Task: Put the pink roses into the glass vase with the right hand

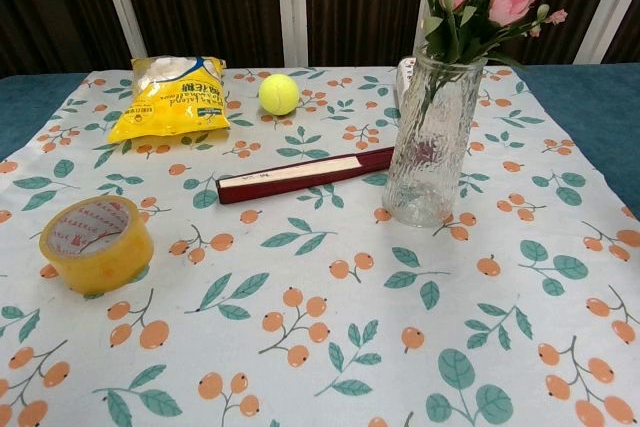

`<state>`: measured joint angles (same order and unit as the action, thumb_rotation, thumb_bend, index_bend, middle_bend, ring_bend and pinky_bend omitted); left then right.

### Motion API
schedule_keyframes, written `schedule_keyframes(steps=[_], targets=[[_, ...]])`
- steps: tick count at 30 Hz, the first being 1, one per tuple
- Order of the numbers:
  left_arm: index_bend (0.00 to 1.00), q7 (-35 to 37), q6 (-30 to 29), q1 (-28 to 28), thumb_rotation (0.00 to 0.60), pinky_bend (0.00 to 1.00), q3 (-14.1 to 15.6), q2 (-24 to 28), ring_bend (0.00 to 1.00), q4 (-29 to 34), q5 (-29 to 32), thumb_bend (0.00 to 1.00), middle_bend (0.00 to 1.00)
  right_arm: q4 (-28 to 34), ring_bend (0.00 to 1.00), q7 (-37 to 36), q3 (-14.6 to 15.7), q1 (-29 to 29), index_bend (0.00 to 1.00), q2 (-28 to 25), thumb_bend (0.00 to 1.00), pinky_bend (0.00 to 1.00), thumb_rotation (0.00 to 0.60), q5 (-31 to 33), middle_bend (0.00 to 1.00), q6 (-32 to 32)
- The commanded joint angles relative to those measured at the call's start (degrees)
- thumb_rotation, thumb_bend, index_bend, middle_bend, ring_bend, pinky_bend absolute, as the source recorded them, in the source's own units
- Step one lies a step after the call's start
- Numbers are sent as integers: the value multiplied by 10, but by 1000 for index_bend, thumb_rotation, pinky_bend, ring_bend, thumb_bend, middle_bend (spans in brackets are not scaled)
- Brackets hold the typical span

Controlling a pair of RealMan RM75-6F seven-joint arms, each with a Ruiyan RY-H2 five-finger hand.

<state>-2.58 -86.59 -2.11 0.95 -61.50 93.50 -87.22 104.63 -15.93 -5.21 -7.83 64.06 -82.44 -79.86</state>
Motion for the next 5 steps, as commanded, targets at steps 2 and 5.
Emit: schedule_keyframes(steps=[2,5], targets=[[0,-27,-24,13,600,0,2,-12,0,-13,-12,0,0,-79,0,71,47,36,0,-31,222,0,600,-70,0,-43],[0,-41,-35,18,600,0,4,-18,0,-19,-18,0,0,-120,0,143,54,44,0,-23,222,0,600,-97,0,-65]])
